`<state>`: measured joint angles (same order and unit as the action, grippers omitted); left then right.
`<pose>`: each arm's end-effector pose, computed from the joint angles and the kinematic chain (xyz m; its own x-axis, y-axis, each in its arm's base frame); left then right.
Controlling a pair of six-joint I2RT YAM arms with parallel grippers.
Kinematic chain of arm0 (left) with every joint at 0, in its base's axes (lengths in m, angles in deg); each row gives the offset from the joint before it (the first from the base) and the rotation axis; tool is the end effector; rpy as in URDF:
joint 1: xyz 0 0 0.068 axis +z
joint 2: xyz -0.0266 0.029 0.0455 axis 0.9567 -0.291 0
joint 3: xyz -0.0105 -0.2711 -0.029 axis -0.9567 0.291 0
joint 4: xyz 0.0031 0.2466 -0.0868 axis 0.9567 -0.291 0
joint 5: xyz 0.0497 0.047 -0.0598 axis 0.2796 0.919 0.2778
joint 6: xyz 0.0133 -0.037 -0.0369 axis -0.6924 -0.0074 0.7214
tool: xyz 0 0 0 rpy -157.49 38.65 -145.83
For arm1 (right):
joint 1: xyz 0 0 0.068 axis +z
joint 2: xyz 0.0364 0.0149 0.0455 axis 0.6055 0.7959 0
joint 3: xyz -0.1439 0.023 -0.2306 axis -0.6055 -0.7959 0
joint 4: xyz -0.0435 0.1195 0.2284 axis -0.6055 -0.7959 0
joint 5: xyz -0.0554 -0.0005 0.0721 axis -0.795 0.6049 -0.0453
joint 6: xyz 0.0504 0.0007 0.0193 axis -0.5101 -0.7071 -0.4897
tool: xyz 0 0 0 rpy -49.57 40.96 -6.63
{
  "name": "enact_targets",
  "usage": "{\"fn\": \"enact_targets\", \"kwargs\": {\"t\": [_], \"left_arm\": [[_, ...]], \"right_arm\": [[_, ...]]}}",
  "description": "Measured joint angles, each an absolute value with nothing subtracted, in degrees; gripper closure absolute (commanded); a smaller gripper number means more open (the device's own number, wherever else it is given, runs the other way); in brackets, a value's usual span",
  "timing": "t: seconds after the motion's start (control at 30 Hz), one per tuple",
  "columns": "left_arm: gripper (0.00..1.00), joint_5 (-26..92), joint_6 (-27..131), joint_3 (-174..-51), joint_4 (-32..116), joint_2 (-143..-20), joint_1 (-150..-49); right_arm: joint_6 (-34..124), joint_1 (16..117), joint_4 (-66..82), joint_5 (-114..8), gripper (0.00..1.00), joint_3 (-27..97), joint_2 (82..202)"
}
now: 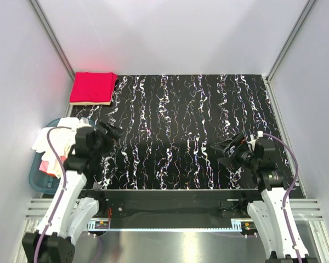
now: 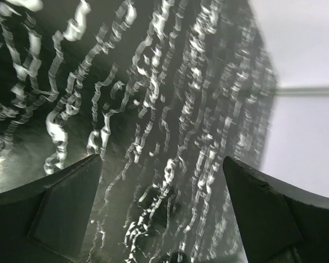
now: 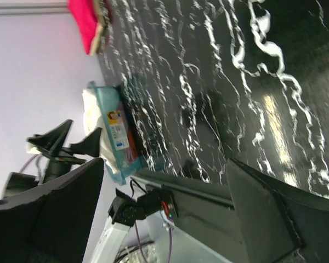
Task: Fold and stack the t-shirts
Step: Grab the tshirt from the pile
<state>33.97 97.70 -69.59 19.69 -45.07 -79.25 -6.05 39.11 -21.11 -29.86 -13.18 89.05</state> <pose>0.1591 -0.0218 0.2440 -0.4505 -0.7872 -0.4211 -0.2937 0.5762 -0.7627 0.1224 0.0221 0.2407 -0.6679 0.7056 -0.2369 0.1831 0.4643 0.8665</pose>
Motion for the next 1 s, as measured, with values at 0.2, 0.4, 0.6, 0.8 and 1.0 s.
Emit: {"fn": "enact_targets", "kwargs": {"t": [0.2, 0.4, 0.6, 0.8, 1.0], "left_arm": [[0.01, 40.0, 89.8, -93.0, 1.4, -62.8, -77.6], [0.01, 49.8, 85.3, -105.1, -7.2, -71.5, -74.0], [0.06, 57.7, 79.3, -112.5, -13.0, -81.9, -63.1], [0.06, 63.5, 75.4, -112.4, -15.8, -85.4, -52.9], [0.1, 65.1, 75.1, -109.1, -16.0, -85.7, -48.6]], "right_arm": [[-2.9, 39.1, -27.4, -26.9, 0.0, -8.8, 98.1], [1.8, 39.1, -29.9, -23.7, 0.0, -5.0, 102.7], [3.9, 39.1, -30.0, -21.8, 0.0, -1.4, 106.5], [4.2, 39.1, -30.1, -20.9, 0.0, -1.3, 110.2], [3.9, 39.1, -30.1, -20.7, 0.0, -0.1, 112.1]]}}
